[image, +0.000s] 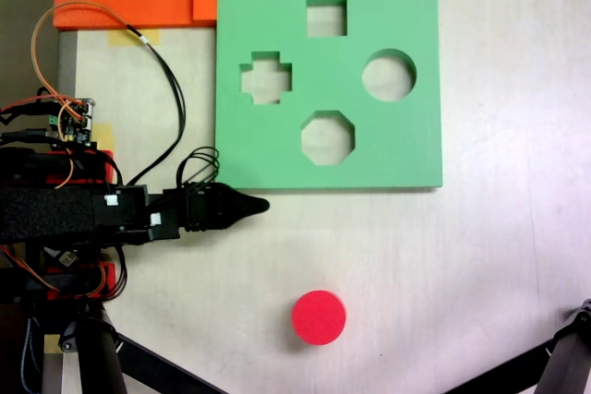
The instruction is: Put the cylinder block into the corresponding hole
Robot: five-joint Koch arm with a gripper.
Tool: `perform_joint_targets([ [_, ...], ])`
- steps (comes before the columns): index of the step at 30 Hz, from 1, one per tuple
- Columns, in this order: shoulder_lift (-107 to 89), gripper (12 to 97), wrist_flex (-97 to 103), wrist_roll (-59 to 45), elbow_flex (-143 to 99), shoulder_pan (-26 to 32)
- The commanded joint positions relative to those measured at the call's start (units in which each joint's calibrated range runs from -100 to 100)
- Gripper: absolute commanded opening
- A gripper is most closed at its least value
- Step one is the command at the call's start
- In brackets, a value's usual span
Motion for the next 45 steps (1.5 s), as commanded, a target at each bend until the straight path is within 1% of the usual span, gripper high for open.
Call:
perform_joint_targets([
  [1,-0.41,49.7,-5.32,-0.10,-1.08,-0.39],
  [30,-0.41,49.1,-5.52,0.78,-1.08,-0.54],
  [33,-0.41,50.9,-5.23,6.54,-1.08,-2.39],
  [35,-0.41,51.8,-0.22,11.87,-1.08,-3.61],
  [37,-0.41,51.8,7.58,17.68,-1.08,-4.44],
  [40,-0.41,51.7,22.22,23.54,-1.08,-5.76],
  [45,-0.41,51.7,46.96,39.51,-1.08,-4.10],
])
